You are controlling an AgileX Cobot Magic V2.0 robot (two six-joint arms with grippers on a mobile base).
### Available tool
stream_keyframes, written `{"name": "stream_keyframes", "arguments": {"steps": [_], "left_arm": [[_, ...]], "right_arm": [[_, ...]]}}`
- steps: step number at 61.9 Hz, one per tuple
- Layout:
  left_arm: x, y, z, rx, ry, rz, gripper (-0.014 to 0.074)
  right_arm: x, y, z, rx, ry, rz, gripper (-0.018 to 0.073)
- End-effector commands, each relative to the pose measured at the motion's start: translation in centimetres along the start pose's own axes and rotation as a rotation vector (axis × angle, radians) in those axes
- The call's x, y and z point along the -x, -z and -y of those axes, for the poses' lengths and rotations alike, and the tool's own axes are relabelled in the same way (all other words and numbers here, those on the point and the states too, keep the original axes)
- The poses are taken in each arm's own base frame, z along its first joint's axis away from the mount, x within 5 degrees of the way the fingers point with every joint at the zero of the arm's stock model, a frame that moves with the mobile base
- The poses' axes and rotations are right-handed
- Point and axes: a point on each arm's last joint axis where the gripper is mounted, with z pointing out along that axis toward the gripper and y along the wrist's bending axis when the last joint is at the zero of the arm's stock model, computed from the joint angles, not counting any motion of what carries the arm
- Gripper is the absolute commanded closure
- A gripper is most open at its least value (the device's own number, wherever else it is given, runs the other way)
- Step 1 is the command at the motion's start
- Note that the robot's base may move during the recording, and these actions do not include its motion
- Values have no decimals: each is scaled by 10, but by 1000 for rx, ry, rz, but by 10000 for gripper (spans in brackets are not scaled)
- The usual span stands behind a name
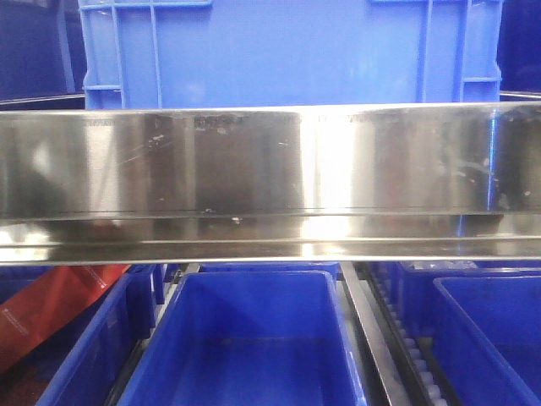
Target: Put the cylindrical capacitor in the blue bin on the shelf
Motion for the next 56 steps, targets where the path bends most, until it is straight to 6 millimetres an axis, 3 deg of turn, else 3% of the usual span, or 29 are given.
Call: {"name": "stream_keyframes", "arguments": {"steps": [1, 7, 56], "left_arm": [[-12, 4, 0, 10, -4, 28, 707], [-26, 3, 1, 1, 14, 4, 707], [-23, 3, 2, -22, 36, 36, 707]], "right_arm": [[2, 1, 0, 0, 5, 23, 727], [2, 1, 0, 0, 5, 23, 727], [2, 1, 0, 0, 5, 23, 727]]}}
